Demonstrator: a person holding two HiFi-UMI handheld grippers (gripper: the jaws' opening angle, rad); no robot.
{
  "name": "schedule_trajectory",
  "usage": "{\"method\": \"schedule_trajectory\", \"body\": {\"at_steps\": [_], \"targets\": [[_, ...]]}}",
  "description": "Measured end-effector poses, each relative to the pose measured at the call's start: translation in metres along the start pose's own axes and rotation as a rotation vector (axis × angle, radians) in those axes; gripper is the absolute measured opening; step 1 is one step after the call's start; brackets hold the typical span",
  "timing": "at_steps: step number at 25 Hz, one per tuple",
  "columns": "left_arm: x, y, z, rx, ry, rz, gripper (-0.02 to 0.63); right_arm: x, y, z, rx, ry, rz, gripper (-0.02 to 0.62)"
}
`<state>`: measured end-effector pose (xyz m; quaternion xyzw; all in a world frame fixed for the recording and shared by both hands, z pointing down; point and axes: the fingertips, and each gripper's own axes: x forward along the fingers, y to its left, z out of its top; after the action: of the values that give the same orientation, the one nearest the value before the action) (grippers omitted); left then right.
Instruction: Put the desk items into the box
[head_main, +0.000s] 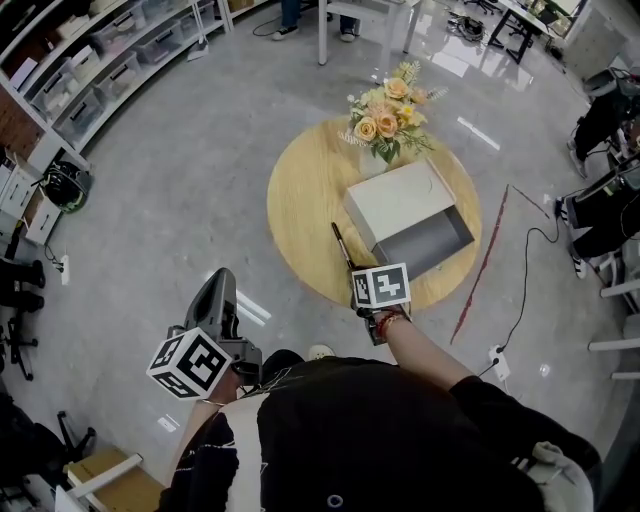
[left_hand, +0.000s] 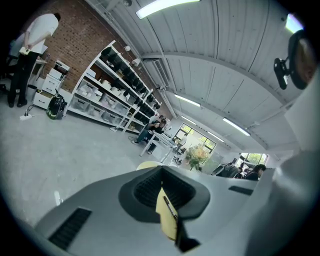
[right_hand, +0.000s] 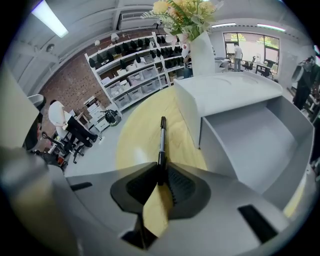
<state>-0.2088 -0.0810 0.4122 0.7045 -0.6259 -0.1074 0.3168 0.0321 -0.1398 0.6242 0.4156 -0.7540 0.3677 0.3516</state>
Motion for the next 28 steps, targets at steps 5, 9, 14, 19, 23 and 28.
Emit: {"method": "schedule_trajectory", "body": {"at_steps": [5, 9, 14, 19, 23, 28], "targets": [[0.011, -0.005, -0.002, 0.005, 0.006, -0.031, 0.011, -0.002, 0.002, 0.005, 0.041, -0.033, 0.032, 0.064], [0.016, -0.017, 0.0, 0.018, 0.011, -0.062, 0.011, -0.013, 0.0, 0.01, 0.054, -0.058, 0.046, 0.064], [0.027, -0.03, -0.003, 0.03, 0.02, -0.103, 0.011, -0.027, 0.003, 0.02, 0.062, -0.108, 0.072, 0.064], [0.042, -0.045, -0.009, 0.043, 0.04, -0.149, 0.011, -0.05, 0.005, 0.039, 0.058, -0.188, 0.088, 0.064], [0.056, -0.066, -0.015, 0.061, 0.067, -0.201, 0.011, -0.071, -0.005, 0.051, 0.07, -0.254, 0.074, 0.064], [0.071, -0.094, -0.02, 0.087, 0.101, -0.268, 0.011, -0.096, -0.025, 0.053, 0.122, -0.312, 0.047, 0.064]]}}
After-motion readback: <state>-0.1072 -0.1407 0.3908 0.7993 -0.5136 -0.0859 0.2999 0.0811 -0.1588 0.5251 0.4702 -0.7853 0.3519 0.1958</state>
